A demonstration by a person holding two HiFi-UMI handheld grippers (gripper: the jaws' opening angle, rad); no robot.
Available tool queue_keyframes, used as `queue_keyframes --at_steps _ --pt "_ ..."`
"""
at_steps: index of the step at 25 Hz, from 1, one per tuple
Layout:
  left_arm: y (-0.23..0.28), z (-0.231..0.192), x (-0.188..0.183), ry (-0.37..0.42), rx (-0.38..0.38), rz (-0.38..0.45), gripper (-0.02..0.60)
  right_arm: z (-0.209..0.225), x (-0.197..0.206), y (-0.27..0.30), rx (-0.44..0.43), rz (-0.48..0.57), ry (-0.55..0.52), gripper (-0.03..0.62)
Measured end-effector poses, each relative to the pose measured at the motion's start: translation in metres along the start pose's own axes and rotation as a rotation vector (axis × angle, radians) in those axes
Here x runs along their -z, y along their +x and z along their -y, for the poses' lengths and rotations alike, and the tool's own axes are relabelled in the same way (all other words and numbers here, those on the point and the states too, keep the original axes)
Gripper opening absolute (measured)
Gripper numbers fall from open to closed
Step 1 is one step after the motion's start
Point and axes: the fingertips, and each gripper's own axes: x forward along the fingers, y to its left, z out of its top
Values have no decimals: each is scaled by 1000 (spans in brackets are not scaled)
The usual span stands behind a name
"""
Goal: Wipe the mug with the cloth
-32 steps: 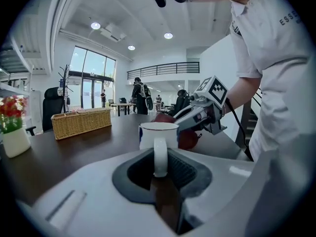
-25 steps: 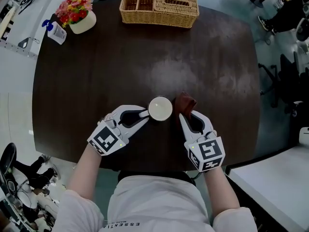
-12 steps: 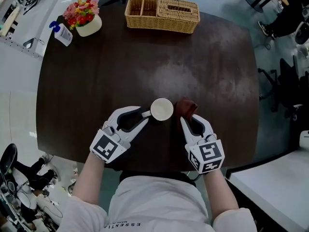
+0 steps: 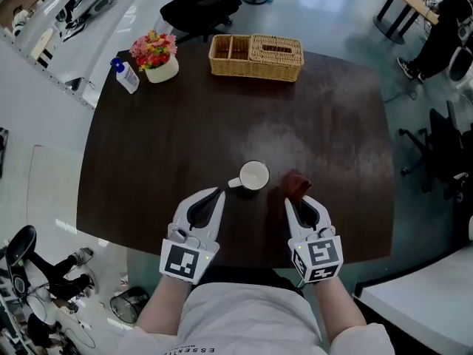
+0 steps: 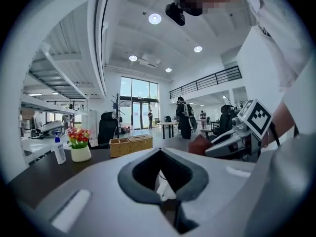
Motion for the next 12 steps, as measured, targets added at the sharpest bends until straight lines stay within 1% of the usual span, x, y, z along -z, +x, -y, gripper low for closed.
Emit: queue_keyframes --at_steps 5,9,12 --pt "-28 23 -22 -30 -9 8 0 -8 -5 -34 29 27 0 80" --pt "-56 43 -31 -21 -2 19 0 -19 -4 -67 59 44 -10 79" --pt "-88 62 -36 -14 -7 26 0 -36 -4 -103 81 74 -26 78"
